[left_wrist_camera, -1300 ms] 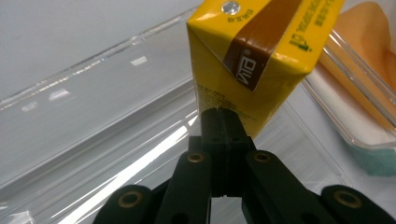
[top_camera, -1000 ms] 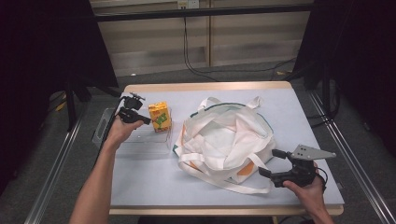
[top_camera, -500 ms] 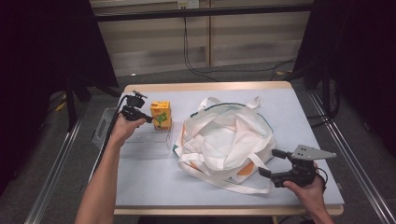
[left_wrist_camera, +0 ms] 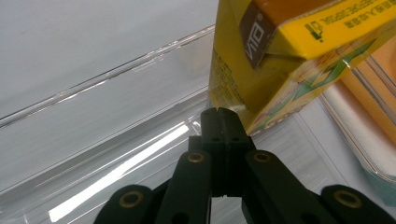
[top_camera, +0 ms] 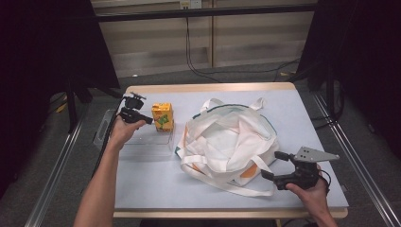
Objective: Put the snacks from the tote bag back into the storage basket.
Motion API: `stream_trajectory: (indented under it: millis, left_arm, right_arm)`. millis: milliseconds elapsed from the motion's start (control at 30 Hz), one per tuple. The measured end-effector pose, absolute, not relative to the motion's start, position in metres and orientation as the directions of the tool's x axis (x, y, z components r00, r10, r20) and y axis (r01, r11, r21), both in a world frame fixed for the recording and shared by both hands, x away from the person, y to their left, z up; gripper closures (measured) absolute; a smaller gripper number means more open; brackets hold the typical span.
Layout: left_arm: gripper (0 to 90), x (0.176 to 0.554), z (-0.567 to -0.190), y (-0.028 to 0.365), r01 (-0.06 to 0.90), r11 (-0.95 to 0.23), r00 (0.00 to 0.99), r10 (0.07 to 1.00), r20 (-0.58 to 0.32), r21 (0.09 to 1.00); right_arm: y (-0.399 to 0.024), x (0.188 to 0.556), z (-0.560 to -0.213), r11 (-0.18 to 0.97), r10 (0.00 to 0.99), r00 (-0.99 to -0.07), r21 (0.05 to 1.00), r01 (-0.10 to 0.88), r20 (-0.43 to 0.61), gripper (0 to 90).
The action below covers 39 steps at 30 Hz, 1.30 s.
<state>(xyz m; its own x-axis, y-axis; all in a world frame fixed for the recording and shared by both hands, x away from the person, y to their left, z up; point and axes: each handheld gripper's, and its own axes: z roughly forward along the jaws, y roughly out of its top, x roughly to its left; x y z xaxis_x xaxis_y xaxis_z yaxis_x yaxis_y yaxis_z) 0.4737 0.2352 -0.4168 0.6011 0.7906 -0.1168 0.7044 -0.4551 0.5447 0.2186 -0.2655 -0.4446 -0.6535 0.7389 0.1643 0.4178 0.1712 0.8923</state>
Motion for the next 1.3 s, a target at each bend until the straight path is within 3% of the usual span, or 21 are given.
stream_trajectory:
  millis: [567, 733, 1033, 1300]
  left_arm:
    - [90.0, 0.438, -0.402, 0.25, 0.611, -0.431, 0.656, 0.745, -0.12, 0.664]
    - [86.1, 0.424, -0.394, 0.256, 0.571, -0.386, 0.662, 0.739, -0.127, 0.725]
    - [63.4, 0.391, -0.38, 0.265, 0.458, -0.36, 0.71, 0.699, -0.091, 0.813]
    - [31.4, 0.368, -0.383, 0.27, 0.417, -0.327, 0.706, 0.704, -0.077, 0.848]
  right_arm:
    - [-0.267, 0.219, -0.445, 0.165, 0.742, -0.649, 0.894, 0.417, 0.165, 11.0]
    - [-0.265, 0.22, -0.446, 0.165, 0.741, -0.649, 0.891, 0.423, 0.171, 11.0]
    - [-0.264, 0.219, -0.445, 0.164, 0.74, -0.651, 0.892, 0.421, 0.171, 11.0]
    - [-0.264, 0.22, -0.445, 0.164, 0.74, -0.651, 0.892, 0.421, 0.171, 10.2]
